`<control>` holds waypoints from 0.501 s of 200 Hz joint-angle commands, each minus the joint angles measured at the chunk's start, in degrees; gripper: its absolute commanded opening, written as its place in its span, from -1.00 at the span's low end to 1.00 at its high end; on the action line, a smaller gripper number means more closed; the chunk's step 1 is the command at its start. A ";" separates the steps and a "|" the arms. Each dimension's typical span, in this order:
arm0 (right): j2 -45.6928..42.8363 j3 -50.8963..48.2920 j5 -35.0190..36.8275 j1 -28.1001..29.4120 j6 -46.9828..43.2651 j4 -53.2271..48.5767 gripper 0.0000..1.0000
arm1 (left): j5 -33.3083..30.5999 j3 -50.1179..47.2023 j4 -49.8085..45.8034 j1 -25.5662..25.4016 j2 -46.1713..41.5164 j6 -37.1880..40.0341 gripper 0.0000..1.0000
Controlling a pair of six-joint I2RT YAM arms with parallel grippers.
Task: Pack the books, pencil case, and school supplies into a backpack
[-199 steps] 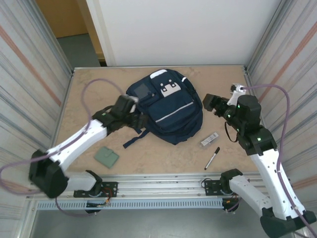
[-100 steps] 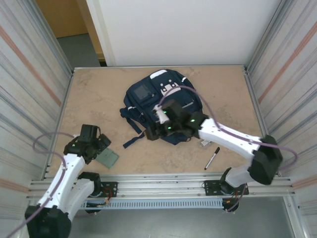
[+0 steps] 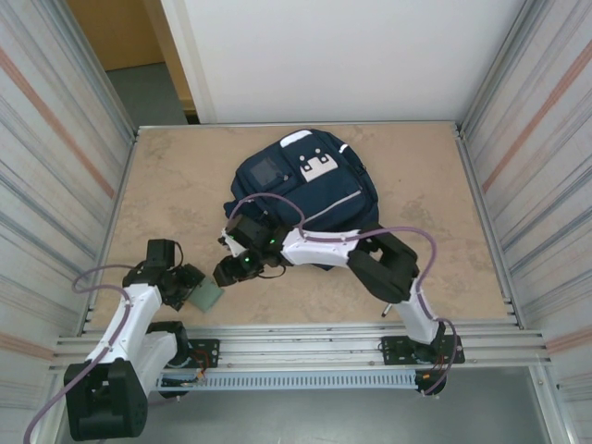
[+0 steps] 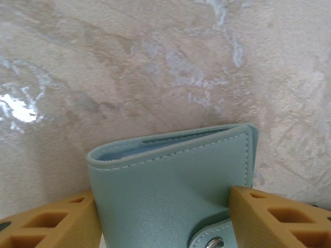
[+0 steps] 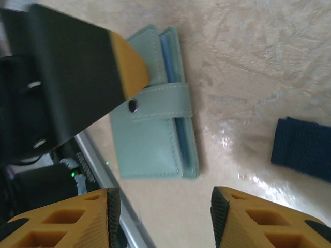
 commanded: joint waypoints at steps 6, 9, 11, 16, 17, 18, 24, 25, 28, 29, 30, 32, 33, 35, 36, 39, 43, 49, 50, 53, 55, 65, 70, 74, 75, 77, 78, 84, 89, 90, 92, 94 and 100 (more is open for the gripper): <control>4.48 3.46 -3.33 0.42 7.02 2.15 0.01 | 1.44 -1.24 1.49 0.46 -0.27 1.58 0.26; 4.93 3.60 -3.31 0.46 7.26 2.30 0.02 | 1.48 -1.23 1.45 0.49 -0.31 1.66 0.26; 5.20 3.69 -3.33 0.57 7.56 2.36 0.02 | 1.49 -1.19 1.49 0.48 -0.29 1.68 0.26; 5.87 3.94 -3.58 0.60 8.08 2.46 0.02 | 1.76 -1.15 1.46 0.48 -0.29 1.84 0.25; 5.99 4.01 -3.68 0.61 8.20 2.46 0.02 | 1.80 -1.15 1.48 0.50 -0.27 1.89 0.25; 6.09 4.08 -3.73 0.61 8.30 2.46 0.02 | 1.82 -1.15 1.49 0.50 -0.26 1.92 0.25; 6.74 4.46 -4.01 0.75 8.92 2.40 0.02 | 2.01 -1.15 1.50 0.50 -0.27 1.95 0.25; 6.86 4.53 -4.03 0.76 9.01 2.39 0.03 | 2.01 -1.15 1.50 0.46 -0.26 1.95 0.25; 7.23 4.51 -4.04 0.86 9.15 2.40 0.04 | 2.13 -1.15 1.56 0.46 -0.26 1.94 0.25; 7.33 4.60 -3.99 0.91 9.21 2.39 0.04 | 2.12 -1.15 1.58 0.48 -0.26 1.95 0.25; 7.42 4.64 -4.02 0.89 9.24 2.38 0.04 | 2.11 -1.19 1.58 0.49 -0.26 1.95 0.25; 7.62 4.74 -4.03 0.88 9.33 2.38 0.04 | 2.22 -1.22 1.65 0.50 -0.25 1.95 0.24; 7.66 4.76 -4.04 0.87 9.35 2.42 0.04 | 2.34 -1.23 1.71 0.51 -0.25 1.95 0.24; 7.79 4.77 -4.02 0.94 9.47 2.50 0.04 | 2.49 -1.23 1.81 0.51 -0.23 2.04 0.24; 7.92 4.73 -4.03 0.99 9.50 2.48 0.04 | 2.52 -1.23 1.83 0.46 -0.24 2.04 0.24; 8.15 4.89 -4.08 0.98 9.68 2.47 0.04 | 2.66 -1.31 1.92 0.50 -0.25 2.04 0.23; 8.43 4.93 -4.30 1.10 9.86 2.58 0.05 | 2.87 -1.28 2.02 0.50 -0.21 2.04 0.24; 8.79 4.88 -4.85 1.12 10.41 2.99 0.04 | 3.05 -1.32 2.02 0.51 -0.10 2.12 0.24; 8.81 4.91 -4.97 1.13 10.50 3.08 0.04 | 3.06 -1.28 1.98 0.51 -0.09 2.21 0.25; 9.13 4.87 -5.45 1.17 10.90 3.41 0.03 | 3.07 -1.24 1.99 0.51 -0.04 2.36 0.24; 9.32 4.82 -5.82 1.21 11.15 3.67 0.02 | 3.07 -1.24 2.06 0.51 0.00 2.40 0.24; 9.92 4.73 -8.12 1.30 13.25 5.34 -0.01 | 2.56 -0.85 1.66 0.45 0.30 2.82 0.23; 10.26 4.58 -9.07 1.41 14.23 6.51 -0.02 | 2.17 -0.56 1.35 0.50 0.44 2.83 0.23; 10.35 4.43 -9.58 1.60 14.90 7.29 -0.03 | 2.02 -0.40 1.29 0.47 0.56 2.82 0.23; 10.34 4.38 -9.67 1.63 15.03 7.42 -0.03 | 2.02 -0.38 1.30 0.49 0.64 2.83 0.23; 10.33 4.32 -9.73 1.65 15.31 7.70 -0.05 | 2.09 -0.38 1.32 0.48 0.69 2.85 0.23; 10.41 4.33 -9.78 1.70 15.41 7.81 -0.05 | 2.10 -0.28 1.32 0.45 0.70 2.84 0.23; 10.55 4.46 -9.96 1.92 15.83 8.23 -0.06 | 2.21 -0.23 1.40 0.49 1.01 2.83 0.23; 10.63 4.65 -10.06 2.18 16.03 8.38 -0.07 | 2.20 -0.18 1.40 0.49 1.14 2.77 0.22; 10.61 4.71 -10.08 2.23 16.04 8.41 -0.07 | 2.20 -0.18 1.41 0.50 1.19 2.80 0.22; 10.66 4.76 -10.19 2.33 16.11 8.50 -0.07 | 2.26 -0.18 1.37 0.50 1.23 2.87 0.22; 10.67 4.83 -10.28 2.36 16.17 8.52 -0.07 | 2.26 -0.18 1.40 0.51 1.32 2.86 0.22; 10.82 5.35 -10.53 2.60 16.34 8.59 -0.07 | 2.42 -0.09 1.41 0.51 1.58 2.97 0.21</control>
